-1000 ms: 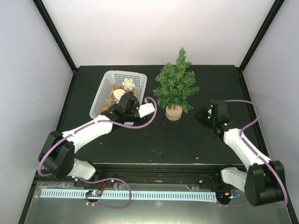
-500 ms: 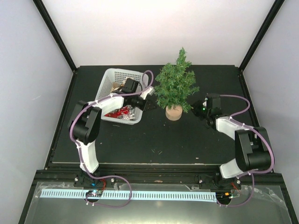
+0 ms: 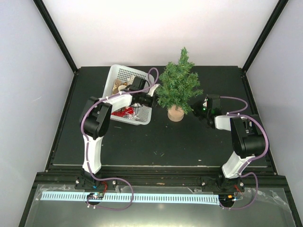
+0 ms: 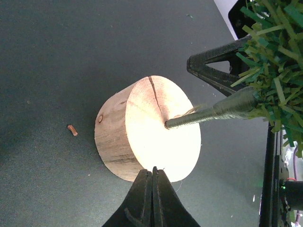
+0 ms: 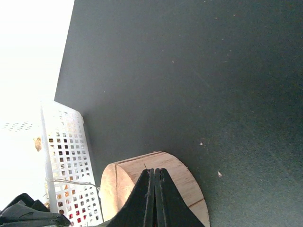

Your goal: Decorate the small christmas tree

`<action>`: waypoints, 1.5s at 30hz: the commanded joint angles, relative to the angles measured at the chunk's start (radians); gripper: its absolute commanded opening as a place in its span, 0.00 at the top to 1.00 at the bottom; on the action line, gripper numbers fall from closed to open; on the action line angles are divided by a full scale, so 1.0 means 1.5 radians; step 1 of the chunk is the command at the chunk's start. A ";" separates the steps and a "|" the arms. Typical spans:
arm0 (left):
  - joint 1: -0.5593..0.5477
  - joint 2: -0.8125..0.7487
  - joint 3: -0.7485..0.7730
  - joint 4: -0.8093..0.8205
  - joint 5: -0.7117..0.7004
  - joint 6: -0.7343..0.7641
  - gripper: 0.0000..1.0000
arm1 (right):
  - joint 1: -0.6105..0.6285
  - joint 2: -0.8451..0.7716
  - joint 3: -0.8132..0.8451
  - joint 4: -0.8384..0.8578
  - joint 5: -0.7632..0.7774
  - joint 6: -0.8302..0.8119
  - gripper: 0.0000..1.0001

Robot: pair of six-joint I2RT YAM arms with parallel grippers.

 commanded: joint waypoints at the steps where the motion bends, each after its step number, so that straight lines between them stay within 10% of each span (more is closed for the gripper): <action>1: 0.000 -0.016 -0.017 0.008 -0.017 0.005 0.99 | -0.003 -0.007 0.013 0.030 -0.012 -0.007 0.99; 25: 0.106 -0.095 -0.107 -0.042 -0.068 0.103 0.99 | -0.008 -0.006 -0.012 0.025 -0.017 -0.024 0.99; 45: 0.116 -0.102 -0.071 -0.228 -0.462 0.282 0.98 | -0.009 0.007 -0.002 -0.001 -0.019 -0.028 0.99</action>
